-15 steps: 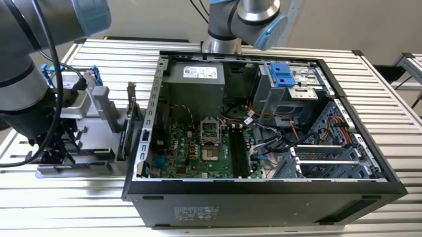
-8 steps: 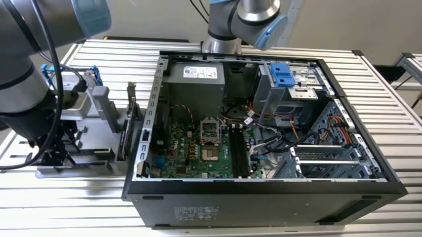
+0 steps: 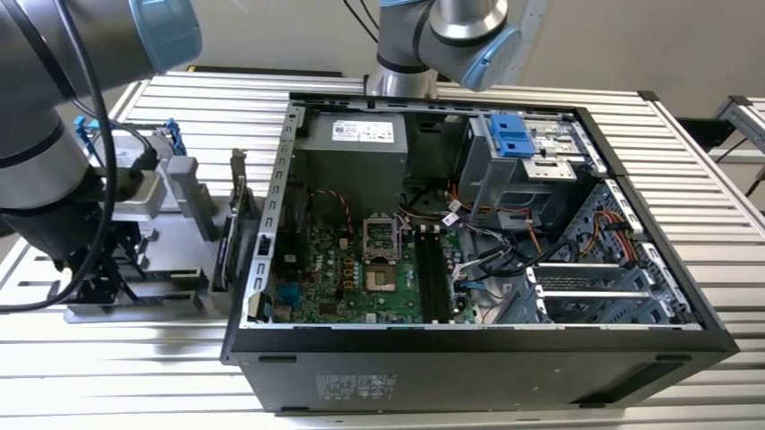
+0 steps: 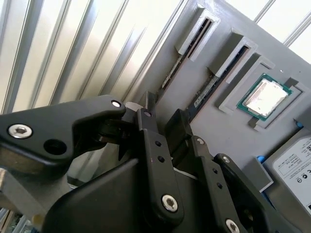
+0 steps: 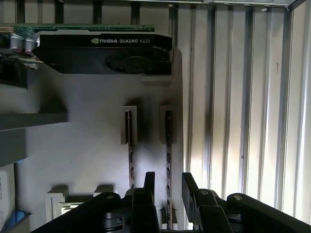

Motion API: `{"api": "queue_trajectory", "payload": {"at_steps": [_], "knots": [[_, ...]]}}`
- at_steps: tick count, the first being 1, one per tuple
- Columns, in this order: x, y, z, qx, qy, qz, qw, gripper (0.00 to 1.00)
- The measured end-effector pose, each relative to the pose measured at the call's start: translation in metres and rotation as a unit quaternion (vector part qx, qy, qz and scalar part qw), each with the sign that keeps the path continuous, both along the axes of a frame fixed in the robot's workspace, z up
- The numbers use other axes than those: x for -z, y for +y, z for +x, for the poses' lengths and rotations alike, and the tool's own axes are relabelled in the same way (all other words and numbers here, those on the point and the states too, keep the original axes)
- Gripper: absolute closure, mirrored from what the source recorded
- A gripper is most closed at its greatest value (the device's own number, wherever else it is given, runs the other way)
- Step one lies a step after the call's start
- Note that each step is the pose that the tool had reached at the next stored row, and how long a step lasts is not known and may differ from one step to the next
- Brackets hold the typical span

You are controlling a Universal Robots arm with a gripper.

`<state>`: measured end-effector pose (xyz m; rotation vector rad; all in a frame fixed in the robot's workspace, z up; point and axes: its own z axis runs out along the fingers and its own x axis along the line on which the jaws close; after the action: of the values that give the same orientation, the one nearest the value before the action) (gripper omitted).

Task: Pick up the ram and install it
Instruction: 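Pick up the ram and move it above insertion slot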

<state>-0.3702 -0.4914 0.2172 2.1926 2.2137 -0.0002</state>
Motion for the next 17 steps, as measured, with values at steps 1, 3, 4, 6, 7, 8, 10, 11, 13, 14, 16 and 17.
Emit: {"api": "queue_trajectory", "payload": {"at_steps": [1,3,4,6,7,8,10,11,13,14,16,17], "knots": [[0.0006,0.0,0.0,-0.001,0.0,0.0,1.0,0.0],[0.0016,-0.0001,0.0,-0.005,0.0,0.0,1.0,0.0],[0.0021,-0.0002,0.0,-0.006,0.0,0.0,1.0,0.0],[0.003,-0.0003,0.0,-0.009,0.0,0.0,1.0,0.0],[0.0034,-0.0004,0.0,-0.011,0.0,0.0,0.9999,0.0],[0.0038,-0.0005,0.0,-0.012,0.0,0.0,0.9999,0.0],[0.0047,-0.0007,0.0,-0.015,0.0,0.0,0.9999,0.0],[0.0052,-0.0009,0.0,-0.016,0.0,0.0,0.9999,0.0],[0.0061,-0.0012,0.0,-0.018,-0.0001,0.0001,0.9998,0.0],[0.0065,-0.0013,0.0,-0.019,-0.0001,0.0001,0.9998,0.0],[0.0073,-0.0015,0.0,-0.02,0.0,0.0,0.9998,0.0],[0.0078,-0.0015,0.0,-0.021,0.0,0.0,0.9998,0.0]]}}
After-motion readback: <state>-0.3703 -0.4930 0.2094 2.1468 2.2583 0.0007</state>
